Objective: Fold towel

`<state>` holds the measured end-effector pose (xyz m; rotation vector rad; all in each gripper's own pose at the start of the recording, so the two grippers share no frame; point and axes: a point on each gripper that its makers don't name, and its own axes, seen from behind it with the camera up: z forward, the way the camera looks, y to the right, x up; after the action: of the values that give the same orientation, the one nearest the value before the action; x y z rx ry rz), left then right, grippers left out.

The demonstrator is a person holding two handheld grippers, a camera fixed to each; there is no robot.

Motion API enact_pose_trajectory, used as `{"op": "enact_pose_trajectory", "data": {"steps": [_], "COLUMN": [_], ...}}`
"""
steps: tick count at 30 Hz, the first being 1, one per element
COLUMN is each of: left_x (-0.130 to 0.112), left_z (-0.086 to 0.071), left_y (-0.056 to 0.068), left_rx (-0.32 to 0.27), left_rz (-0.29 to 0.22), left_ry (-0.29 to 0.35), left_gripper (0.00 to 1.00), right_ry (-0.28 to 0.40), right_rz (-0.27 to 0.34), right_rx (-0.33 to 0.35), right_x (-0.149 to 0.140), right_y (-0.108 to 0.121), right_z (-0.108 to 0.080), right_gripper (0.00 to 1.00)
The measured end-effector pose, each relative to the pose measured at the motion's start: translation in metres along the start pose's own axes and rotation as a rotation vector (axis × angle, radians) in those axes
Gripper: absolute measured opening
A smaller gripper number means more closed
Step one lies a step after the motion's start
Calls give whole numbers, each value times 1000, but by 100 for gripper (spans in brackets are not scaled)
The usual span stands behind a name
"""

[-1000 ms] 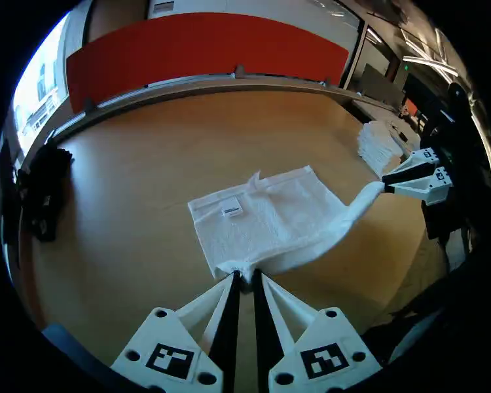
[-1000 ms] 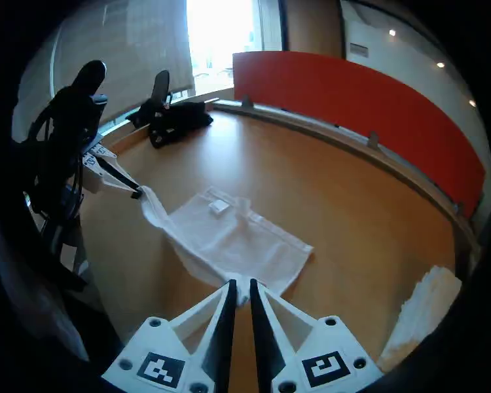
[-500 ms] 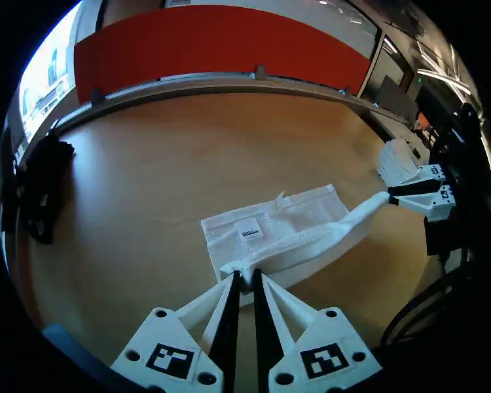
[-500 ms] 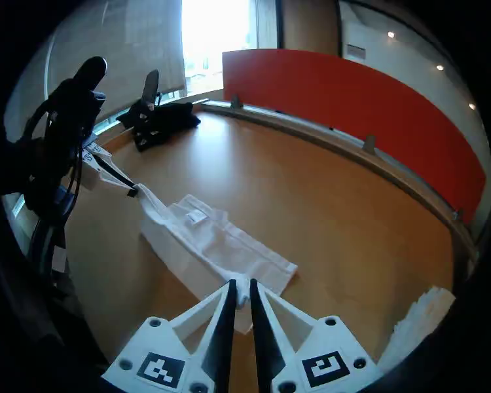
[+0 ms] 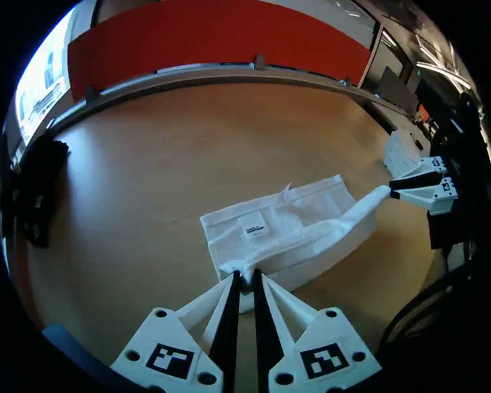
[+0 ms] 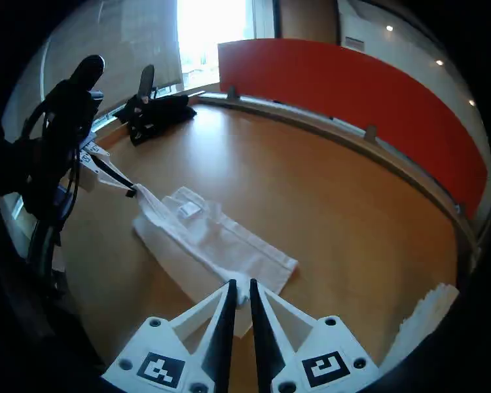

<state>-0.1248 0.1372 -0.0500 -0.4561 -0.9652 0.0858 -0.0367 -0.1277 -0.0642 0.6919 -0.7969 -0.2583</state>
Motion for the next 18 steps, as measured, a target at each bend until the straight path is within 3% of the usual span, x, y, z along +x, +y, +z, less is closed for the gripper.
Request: {"op": "enact_pose_trajectory", "data": {"steps": [6, 18], "left_x": [-6, -20], "left_z": [18, 46], "left_y": [-4, -10], "left_rx": [10, 18], "left_rz": [13, -14], "left_ry": [-28, -90], "left_gripper": [14, 14], "right_ry": [-28, -58], "right_rz": [8, 43], "right_rx": [-2, 3], "right_x": [-9, -17], "right_y": [5, 13], "right_z": [15, 37], "right_gripper": [15, 15]}}
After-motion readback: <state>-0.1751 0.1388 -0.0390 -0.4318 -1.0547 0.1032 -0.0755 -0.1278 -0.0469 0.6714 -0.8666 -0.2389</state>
